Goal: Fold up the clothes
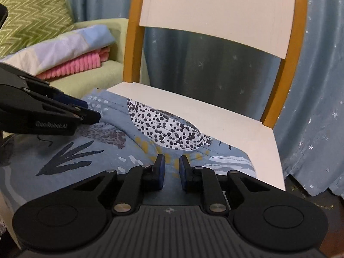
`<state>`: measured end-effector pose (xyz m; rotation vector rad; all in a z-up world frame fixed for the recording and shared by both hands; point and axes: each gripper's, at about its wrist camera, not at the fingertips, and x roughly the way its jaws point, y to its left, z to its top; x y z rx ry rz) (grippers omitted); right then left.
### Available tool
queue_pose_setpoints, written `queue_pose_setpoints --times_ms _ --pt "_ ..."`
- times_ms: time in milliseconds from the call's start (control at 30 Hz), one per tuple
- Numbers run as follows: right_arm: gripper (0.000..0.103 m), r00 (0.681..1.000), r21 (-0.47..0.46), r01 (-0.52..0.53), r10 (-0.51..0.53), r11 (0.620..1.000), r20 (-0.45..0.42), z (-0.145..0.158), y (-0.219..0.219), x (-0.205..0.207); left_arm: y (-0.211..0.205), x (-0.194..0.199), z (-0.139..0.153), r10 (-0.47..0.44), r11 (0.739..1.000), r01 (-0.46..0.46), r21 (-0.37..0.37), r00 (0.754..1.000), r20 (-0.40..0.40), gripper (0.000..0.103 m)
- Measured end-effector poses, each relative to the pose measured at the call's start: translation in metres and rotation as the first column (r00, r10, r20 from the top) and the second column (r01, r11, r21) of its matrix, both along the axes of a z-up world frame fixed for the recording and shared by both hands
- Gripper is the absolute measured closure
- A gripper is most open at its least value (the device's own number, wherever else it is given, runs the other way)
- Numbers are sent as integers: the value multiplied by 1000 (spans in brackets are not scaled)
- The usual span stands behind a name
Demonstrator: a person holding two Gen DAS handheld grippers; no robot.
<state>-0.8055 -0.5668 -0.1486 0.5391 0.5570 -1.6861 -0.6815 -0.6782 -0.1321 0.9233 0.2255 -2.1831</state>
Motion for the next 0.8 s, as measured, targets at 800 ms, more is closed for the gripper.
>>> queue_pose_setpoints --times_ms 800 --pt "71 998 -181 48 -38 982 58 48 38 -3 20 16 43 -3 1000 3 3 993 -121 81"
